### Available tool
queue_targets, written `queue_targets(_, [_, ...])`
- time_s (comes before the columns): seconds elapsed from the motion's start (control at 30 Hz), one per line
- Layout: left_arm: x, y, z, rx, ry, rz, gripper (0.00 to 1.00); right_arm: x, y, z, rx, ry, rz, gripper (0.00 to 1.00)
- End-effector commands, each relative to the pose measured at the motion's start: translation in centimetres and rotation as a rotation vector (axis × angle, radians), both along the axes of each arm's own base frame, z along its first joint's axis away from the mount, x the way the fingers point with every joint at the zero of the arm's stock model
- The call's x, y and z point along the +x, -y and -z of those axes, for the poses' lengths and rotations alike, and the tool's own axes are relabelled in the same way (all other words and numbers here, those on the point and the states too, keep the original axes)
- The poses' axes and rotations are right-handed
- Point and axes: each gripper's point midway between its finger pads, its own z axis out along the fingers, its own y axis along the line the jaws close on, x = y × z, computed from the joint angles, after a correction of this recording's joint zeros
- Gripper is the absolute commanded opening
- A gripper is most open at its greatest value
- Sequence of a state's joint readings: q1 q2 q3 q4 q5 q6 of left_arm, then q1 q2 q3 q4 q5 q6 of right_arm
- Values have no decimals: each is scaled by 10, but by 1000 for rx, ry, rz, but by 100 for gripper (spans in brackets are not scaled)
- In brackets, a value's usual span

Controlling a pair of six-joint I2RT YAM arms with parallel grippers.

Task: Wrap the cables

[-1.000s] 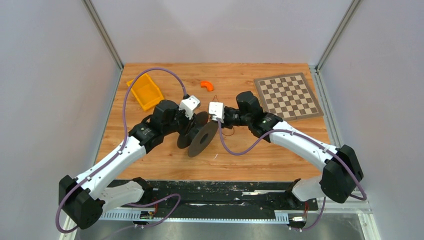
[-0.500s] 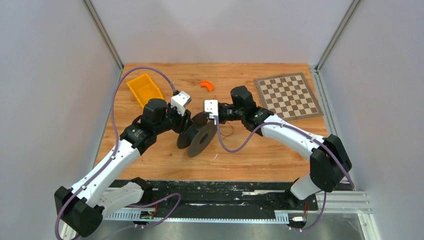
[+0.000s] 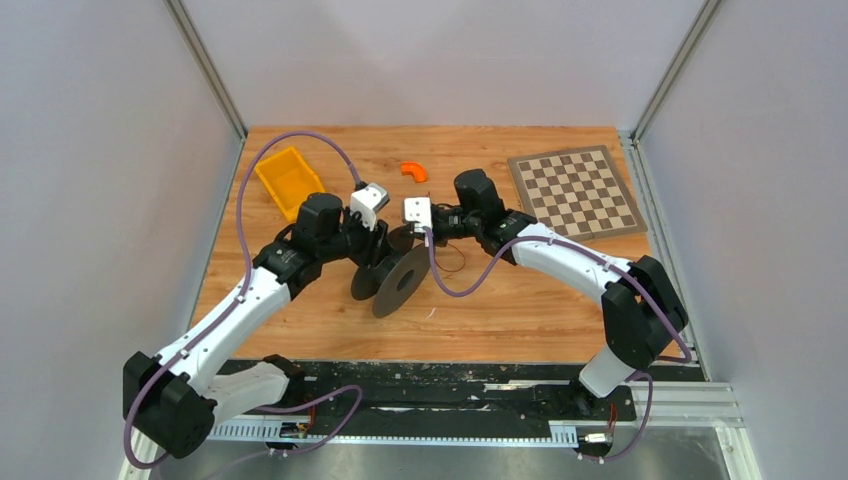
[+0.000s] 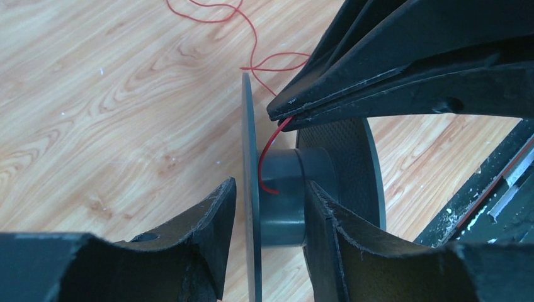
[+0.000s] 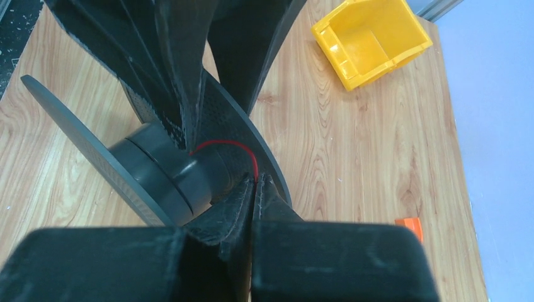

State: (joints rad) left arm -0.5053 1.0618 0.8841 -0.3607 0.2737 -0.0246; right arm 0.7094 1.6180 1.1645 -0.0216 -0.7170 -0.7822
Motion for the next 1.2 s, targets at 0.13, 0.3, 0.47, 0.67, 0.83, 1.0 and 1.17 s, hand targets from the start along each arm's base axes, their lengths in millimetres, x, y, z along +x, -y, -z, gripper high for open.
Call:
queue_targets(0.13, [11,10,3,-24,-16,3,50,-2,-10,-22,101,13,-32,0])
queue_targets(0.3, [14,11,1,-29,-5,-1,49,-10,-11,-20,108,-15,-67,0])
queue_targets(0.47, [13,10,1,-27,-2,0,49,-13,-11,-10,96,-35,-73,0])
queue_targets(0.67, [11,9,4,-18,-13,5,43,-14,-10,-9,97,-45,-70,0])
queue_targets(0.83, [10,9,6,-8,-9,16,18,-16,-10,-13,112,-54,-64,3])
queue_targets(1.0, [9,7,6,-1,4,19,5,-18,-9,-6,104,-81,-57,7])
queue_targets(1.17, [8,4,4,9,8,16,0,-11,-6,-9,108,-106,9,24])
